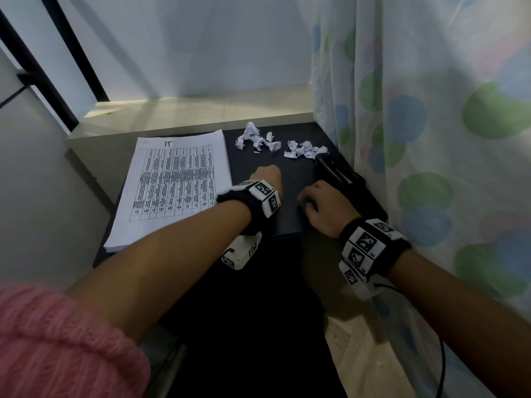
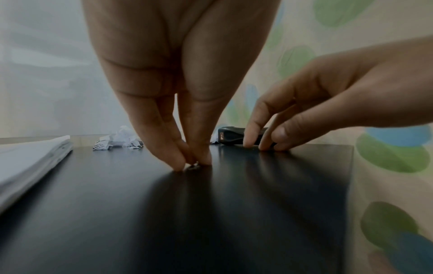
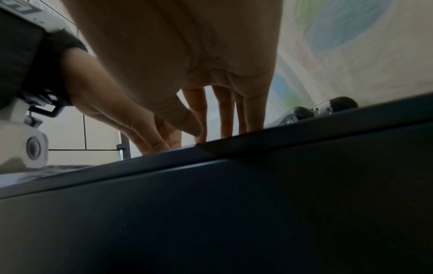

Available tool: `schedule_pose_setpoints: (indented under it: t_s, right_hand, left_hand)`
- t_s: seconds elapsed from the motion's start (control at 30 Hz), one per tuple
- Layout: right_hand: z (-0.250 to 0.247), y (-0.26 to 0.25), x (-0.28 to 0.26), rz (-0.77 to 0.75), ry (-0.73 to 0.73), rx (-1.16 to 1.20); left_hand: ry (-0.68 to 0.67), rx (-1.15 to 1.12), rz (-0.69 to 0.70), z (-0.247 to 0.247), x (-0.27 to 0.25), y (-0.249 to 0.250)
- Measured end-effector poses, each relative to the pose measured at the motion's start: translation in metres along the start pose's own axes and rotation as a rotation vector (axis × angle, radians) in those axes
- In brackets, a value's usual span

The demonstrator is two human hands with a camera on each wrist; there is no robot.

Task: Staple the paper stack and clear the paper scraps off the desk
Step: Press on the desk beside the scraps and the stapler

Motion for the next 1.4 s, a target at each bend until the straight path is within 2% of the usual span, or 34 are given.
schedule_pose_setpoints:
  t_s: [0.17, 0.4, 0.6, 0.67, 0.87, 1.0, 1.17, 1.3, 1.4]
  right_hand:
    - [-0.001, 0.000, -0.003, 0.018, 0.019, 0.026]
    - [0.003, -0.003, -0.004, 0.053, 0.030, 0.044]
    - [0.013, -0.007, -0.008, 0.070, 0.009, -0.018]
    - [0.013, -0.006, -0.008, 0.065, 0.000, -0.013]
    - [0.011, -0.009, -0.002, 0.066, -0.039, -0.051]
    - [0.029, -0.033, 0.002, 0.045, -0.213, -0.169]
    - [0.034, -0.041, 0.009, 0.054, -0.276, -0.180]
    - [0.028, -0.035, 0.012, 0.063, -0.231, -0.121]
    - [0.029, -0.033, 0.012, 0.065, -0.211, -0.091]
  left_hand:
    - [0.011, 0.075, 0.060, 0.001, -0.005, 0.000]
    - [-0.047, 0.228, 0.202, 0.008, -0.015, 0.007]
    - [-0.123, 0.285, 0.215, 0.011, -0.012, 0.002]
    - [-0.126, 0.251, 0.197, 0.009, -0.011, -0.004]
    - [0.020, -0.014, 0.069, -0.027, -0.003, -0.041]
    - [0.024, -0.117, 0.051, -0.039, -0.002, -0.067]
    - [0.031, -0.150, 0.124, -0.031, -0.013, -0.070]
    - [0.046, -0.029, 0.261, -0.022, -0.011, -0.050]
    - [0.038, 0.023, 0.285, -0.017, -0.002, -0.039]
Point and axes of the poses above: each hand's wrist, its own x-axis towards the middle knuckle, its own z-axis out of the palm, y = z × x, the point moved 3 cm from there along x, towards the middle knuckle, and after that the axes turned 4 degrees about -x, right-handed, at the moved point
